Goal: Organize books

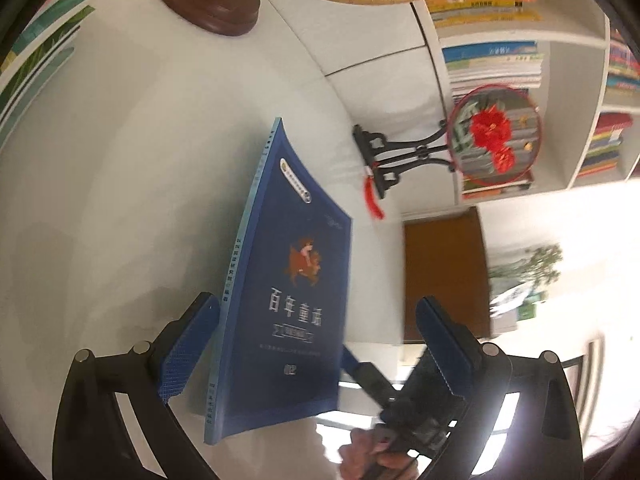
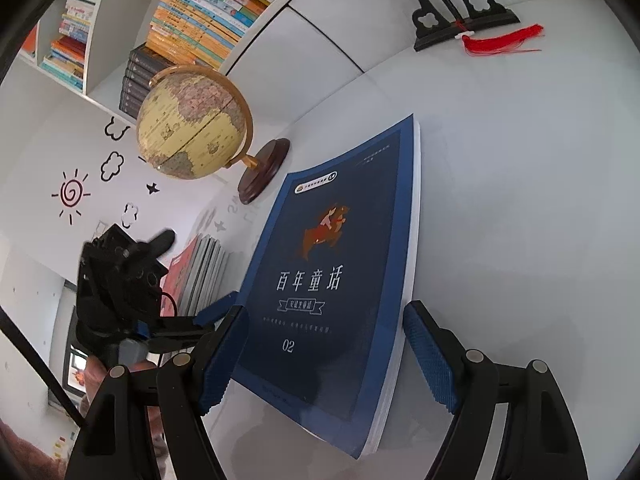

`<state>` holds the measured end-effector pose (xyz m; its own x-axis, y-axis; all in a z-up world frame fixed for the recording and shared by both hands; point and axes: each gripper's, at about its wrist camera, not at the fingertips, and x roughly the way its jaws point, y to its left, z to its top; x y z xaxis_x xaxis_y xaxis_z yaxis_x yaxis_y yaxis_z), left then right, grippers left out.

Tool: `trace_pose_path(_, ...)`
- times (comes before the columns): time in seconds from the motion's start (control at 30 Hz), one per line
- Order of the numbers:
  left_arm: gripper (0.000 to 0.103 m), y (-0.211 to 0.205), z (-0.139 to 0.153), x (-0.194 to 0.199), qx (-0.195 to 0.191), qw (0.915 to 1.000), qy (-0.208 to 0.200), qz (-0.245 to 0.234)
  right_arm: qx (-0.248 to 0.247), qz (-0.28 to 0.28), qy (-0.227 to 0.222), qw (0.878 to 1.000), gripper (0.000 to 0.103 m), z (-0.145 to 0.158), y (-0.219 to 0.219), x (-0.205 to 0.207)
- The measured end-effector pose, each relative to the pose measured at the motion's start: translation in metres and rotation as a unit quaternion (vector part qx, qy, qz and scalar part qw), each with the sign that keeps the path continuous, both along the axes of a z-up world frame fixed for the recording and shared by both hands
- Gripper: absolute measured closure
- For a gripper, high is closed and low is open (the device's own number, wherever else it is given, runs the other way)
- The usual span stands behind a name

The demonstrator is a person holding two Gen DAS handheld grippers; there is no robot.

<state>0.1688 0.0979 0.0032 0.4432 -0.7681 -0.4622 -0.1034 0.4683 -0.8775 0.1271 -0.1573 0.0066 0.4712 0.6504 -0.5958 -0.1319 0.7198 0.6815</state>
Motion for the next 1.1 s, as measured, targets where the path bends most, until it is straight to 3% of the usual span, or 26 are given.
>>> trace_pose_path(0.17, 0.010, 0.012, -0.006, -0.004, -0.099, 0.9949, -0.002, 0.020, -0.003, 0.002, -0.005, 1.000, 0.023, 0.001, 0.000, 0.000)
trace_pose_path(0.27, 0.034, -0.001, -0.039, -0.001, -0.176, 0.9824, 0.062, 0.009, -0.003, 0.003, -0.006, 1.000, 0.023, 0.001, -0.001, 0.000)
trace_pose_path(0.3, 0.046, -0.008, -0.045, 0.000, -0.174, 0.9815, 0.079, -0.001, 0.000, 0.008, -0.006, 1.000, 0.024, 0.001, 0.000, 0.000)
trace_pose_path(0.37, 0.050, -0.025, -0.046, -0.001, -0.105, 0.9902, 0.090, -0.015, 0.000, 0.029, -0.006, 1.000, 0.025, 0.000, 0.008, 0.001)
trace_pose_path(0.43, 0.059, -0.028, -0.041, -0.003, -0.102, 0.9910, 0.085, -0.019, -0.002, 0.037, -0.008, 0.999, 0.027, 0.000, 0.014, 0.001)
trace_pose_path(0.47, 0.059, -0.028, -0.037, -0.002, -0.078, 0.9927, 0.089, -0.024, -0.002, 0.036, -0.009, 0.999, 0.031, 0.000, 0.013, 0.000)
trace_pose_path(0.53, 0.059, -0.029, -0.021, 0.001, 0.024, 0.9952, 0.087, -0.038, 0.003, 0.023, -0.002, 1.000, 0.048, -0.004, 0.008, -0.001)
trace_pose_path(0.57, 0.059, -0.029, -0.013, 0.002, 0.065, 0.9936, 0.082, -0.043, 0.011, 0.020, 0.010, 1.000, 0.060, -0.008, 0.004, 0.000)
trace_pose_path(0.6, 0.059, -0.029, -0.007, 0.002, 0.092, 0.9916, 0.079, -0.044, 0.013, 0.019, 0.014, 1.000, 0.063, -0.009, 0.002, 0.000)
trace_pose_path(0.67, 0.066, -0.027, -0.001, 0.002, 0.119, 0.9889, 0.081, -0.039, 0.016, 0.021, 0.017, 1.000, 0.063, -0.010, 0.001, 0.000)
trace_pose_path(0.7, 0.077, -0.027, 0.001, 0.002, 0.129, 0.9872, 0.085, -0.039, 0.016, 0.022, 0.018, 0.999, 0.063, -0.010, 0.002, 0.000)
trace_pose_path(0.73, 0.084, -0.026, 0.002, 0.002, 0.124, 0.9876, 0.089, -0.035, 0.018, 0.023, 0.020, 0.999, 0.063, -0.010, 0.004, 0.000)
trace_pose_path(0.8, 0.089, -0.023, -0.002, 0.000, 0.096, 0.9898, 0.102, -0.026, 0.026, 0.022, 0.031, 0.999, 0.063, -0.011, 0.006, -0.001)
trace_pose_path(0.9, 0.089, -0.019, -0.006, 0.000, 0.085, 0.9899, 0.112, -0.019, 0.053, 0.009, 0.050, 0.997, 0.053, -0.012, 0.007, -0.007)
trace_pose_path(1.03, 0.089, -0.013, -0.011, -0.001, 0.015, 0.9910, 0.133, -0.007, 0.102, -0.022, 0.057, 0.993, 0.052, -0.015, 0.001, -0.015)
trace_pose_path(1.1, 0.089, -0.016, -0.007, 0.000, 0.029, 0.9909, 0.131, -0.009, 0.133, -0.025, 0.090, 0.987, 0.052, -0.019, -0.002, -0.019)
